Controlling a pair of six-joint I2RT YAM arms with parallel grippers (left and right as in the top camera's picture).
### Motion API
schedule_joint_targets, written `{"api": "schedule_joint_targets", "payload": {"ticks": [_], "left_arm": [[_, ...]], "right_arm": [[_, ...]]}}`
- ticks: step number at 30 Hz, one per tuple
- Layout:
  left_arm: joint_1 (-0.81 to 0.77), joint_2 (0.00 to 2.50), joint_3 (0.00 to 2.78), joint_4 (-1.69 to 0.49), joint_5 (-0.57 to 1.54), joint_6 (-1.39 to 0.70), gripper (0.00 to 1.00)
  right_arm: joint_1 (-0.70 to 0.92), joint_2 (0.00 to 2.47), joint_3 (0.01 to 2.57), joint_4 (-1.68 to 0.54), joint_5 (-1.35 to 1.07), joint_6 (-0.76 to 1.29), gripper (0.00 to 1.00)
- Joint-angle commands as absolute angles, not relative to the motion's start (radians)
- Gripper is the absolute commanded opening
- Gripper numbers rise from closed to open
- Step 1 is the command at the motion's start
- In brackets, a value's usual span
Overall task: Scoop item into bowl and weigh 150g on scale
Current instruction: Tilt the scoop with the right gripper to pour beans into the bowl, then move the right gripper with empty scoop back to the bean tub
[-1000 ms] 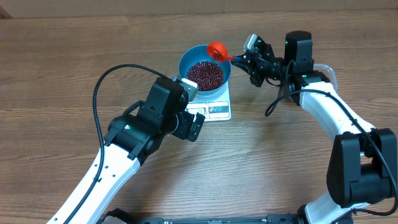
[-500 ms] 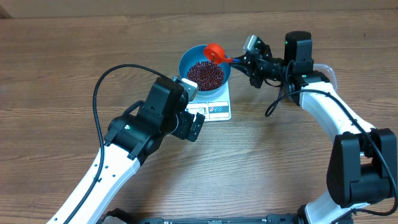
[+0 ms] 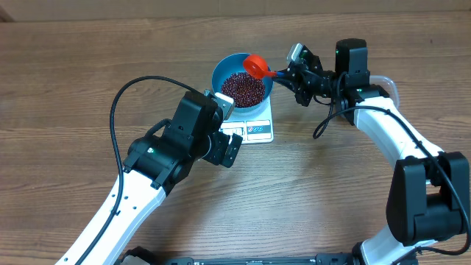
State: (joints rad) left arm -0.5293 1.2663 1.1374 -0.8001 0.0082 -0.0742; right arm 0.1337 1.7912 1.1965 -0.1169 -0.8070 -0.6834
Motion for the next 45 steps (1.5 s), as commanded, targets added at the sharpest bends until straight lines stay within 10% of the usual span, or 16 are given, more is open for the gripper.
{"api": "schedule_joint_targets", "payload": {"ticks": [1, 34, 45], "left_arm": [[-0.529, 1.272, 1.134, -0.800, 0.016, -0.059, 1.00], [-0.529, 1.274, 1.134, -0.800, 0.016, -0.059, 1.00], [-0.529, 1.274, 1.134, -0.800, 0.016, -0.059, 1.00]], "right_arm": [[0.140, 1.794, 1.197, -0.117, -0.805, -0.673, 0.04], [0.008, 1.545, 1.200, -0.240, -0.830, -0.202, 0.04], [-0.272, 1.544, 1.200, -0.467, -0.831, -0.131, 0.04]]}}
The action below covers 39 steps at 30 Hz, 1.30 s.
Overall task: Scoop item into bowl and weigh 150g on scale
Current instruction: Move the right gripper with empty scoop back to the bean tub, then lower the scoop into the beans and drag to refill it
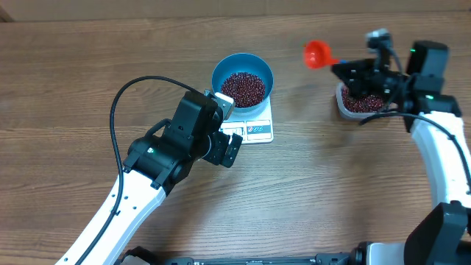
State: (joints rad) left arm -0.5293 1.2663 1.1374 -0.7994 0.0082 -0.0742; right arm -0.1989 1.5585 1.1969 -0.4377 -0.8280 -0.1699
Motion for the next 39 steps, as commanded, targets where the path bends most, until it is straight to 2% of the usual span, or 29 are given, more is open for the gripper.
{"api": "schedule_joint_targets", "payload": {"ticks": [1, 6, 10, 13, 17, 33, 39], "left_arm": [[-0.529, 1.274, 1.134, -0.801, 0.016, -0.059, 1.00], [-0.529, 1.274, 1.134, -0.801, 0.016, -0.059, 1.00], [-0.529, 1.274, 1.134, -0.801, 0.016, -0.059, 1.00], [-0.529, 1.274, 1.134, -0.801, 0.016, -0.059, 1.00], [-0.529, 1.274, 1.134, -0.801, 0.016, -0.059, 1.00], [-0.529, 1.274, 1.134, -0.801, 0.016, -0.059, 1.00], [-0.529, 1.274, 1.134, -0.801, 0.016, -0.059, 1.00]], "right_arm": [[-0.313, 1.544, 1.200, -0.500, -0.831, -0.131, 0.04], [-0.435, 1.545, 1.200, -0.596, -0.804, -0.131, 0.04], [-0.476, 1.545, 1.200, -0.639, -0.640, -0.151, 0.04], [-0.469, 1.546, 1.198, -0.642, -0.522, -0.244, 0.04], [-0.457, 1.549, 1.198, -0.643, -0.413, -0.271, 0.04], [-0.403, 1.617, 1.197, -0.646, -0.392, -0.271, 0.04], [-0.341, 1.666, 1.197, -0.628, -0.258, -0.269, 0.04]]}}
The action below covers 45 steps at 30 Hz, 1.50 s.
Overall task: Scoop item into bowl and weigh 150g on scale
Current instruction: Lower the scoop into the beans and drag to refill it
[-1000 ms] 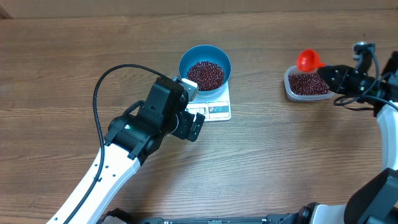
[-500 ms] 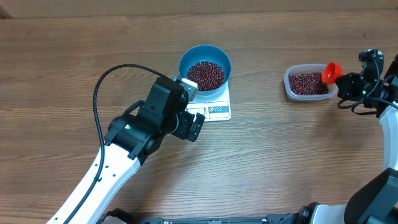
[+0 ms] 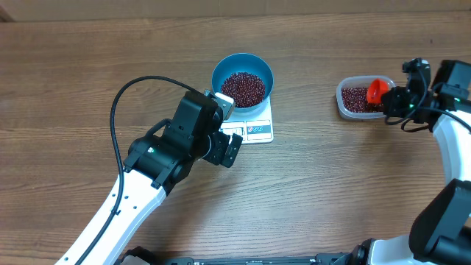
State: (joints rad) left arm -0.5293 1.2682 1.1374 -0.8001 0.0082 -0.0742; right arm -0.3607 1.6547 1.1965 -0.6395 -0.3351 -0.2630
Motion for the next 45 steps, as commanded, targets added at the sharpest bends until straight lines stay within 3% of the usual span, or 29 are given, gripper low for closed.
{"api": "schedule_joint_targets", "payload": {"ticks": [1, 14, 27, 37, 45], "left_arm": [[-0.529, 1.274, 1.134, -0.801, 0.016, -0.059, 1.00], [-0.529, 1.274, 1.134, -0.801, 0.016, -0.059, 0.99], [-0.529, 1.274, 1.134, -0.801, 0.016, -0.059, 1.00], [-0.529, 1.274, 1.134, -0.801, 0.016, -0.059, 1.00], [-0.529, 1.274, 1.134, -0.801, 0.016, -0.059, 0.99]], "right_arm": [[-0.335, 1.670, 1.197, -0.628, -0.225, -0.266, 0.04], [-0.313, 1.731, 1.197, -0.630, -0.178, -0.263, 0.04], [-0.244, 1.731, 1.197, -0.608, -0.283, -0.263, 0.04], [-0.340, 1.731, 1.197, -0.610, -0.561, -0.262, 0.04], [-0.399, 1.731, 1.197, -0.646, -0.582, -0.258, 0.04]]}}
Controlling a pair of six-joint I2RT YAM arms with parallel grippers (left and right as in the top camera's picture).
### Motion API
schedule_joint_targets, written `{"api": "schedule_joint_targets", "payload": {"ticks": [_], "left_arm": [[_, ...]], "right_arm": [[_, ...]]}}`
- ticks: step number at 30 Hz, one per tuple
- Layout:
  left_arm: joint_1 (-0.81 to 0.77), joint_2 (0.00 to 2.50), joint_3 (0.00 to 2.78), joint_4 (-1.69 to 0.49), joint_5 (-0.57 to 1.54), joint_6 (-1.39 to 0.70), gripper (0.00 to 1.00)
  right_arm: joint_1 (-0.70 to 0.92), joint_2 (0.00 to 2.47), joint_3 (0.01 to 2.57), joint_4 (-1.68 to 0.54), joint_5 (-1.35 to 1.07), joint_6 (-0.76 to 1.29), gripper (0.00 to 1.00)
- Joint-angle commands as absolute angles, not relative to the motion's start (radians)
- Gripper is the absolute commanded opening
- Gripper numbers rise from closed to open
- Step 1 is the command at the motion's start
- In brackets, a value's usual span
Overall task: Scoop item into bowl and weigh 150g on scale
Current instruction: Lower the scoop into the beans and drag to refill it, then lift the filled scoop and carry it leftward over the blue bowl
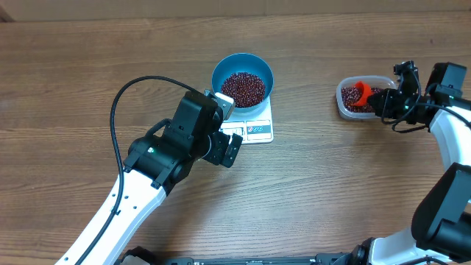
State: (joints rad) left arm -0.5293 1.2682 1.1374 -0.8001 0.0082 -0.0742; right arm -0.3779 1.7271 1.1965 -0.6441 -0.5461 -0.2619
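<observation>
A blue bowl [243,73] full of dark red beans stands on the small white scale [257,131] at the table's middle. My left gripper [223,104] sits against the bowl's near-left rim; its fingers are hidden under the wrist. At the right, a clear tub [358,99] holds more red beans. My right gripper [383,101] is shut on the handle of the red scoop [360,93], whose cup sits down in the tub's beans near the middle.
The left arm [158,158] crosses the near-left of the wooden table [331,184], with a black cable looping above it. The right arm [445,125] comes in along the right edge. The scale's display faces the near side.
The red scoop has shifted left inside the tub, from its right end to about its middle, with the right gripper following. The left arm, bowl and scale have not moved.
First the right gripper held the scoop at the bowl's far-right rim. Then the scoop was in the air between bowl and tub. Then it was at the tub's right end, and now it sits in the beans mid-tub. The left arm stayed by the bowl.
</observation>
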Motion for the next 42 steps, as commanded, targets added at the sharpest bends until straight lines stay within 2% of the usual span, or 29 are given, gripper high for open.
{"api": "schedule_joint_targets", "payload": {"ticks": [1, 9, 17, 34, 42], "left_arm": [[-0.529, 1.274, 1.134, -0.801, 0.016, -0.059, 1.00], [-0.529, 1.274, 1.134, -0.801, 0.016, -0.059, 1.00], [-0.529, 1.274, 1.134, -0.801, 0.016, -0.059, 1.00], [-0.529, 1.274, 1.134, -0.801, 0.016, -0.059, 0.99], [-0.529, 1.274, 1.134, -0.801, 0.016, -0.059, 1.00]], "right_arm": [[-0.407, 1.731, 1.197, -0.650, -0.592, -0.258, 0.04], [-0.500, 1.731, 1.197, -0.685, -0.773, -0.259, 0.04], [-0.541, 1.731, 1.197, -0.703, -0.828, -0.259, 0.04], [-0.537, 1.731, 1.197, -0.705, -1.103, -0.259, 0.04], [-0.460, 1.731, 1.197, -0.701, -1.147, -0.258, 0.04]]}}
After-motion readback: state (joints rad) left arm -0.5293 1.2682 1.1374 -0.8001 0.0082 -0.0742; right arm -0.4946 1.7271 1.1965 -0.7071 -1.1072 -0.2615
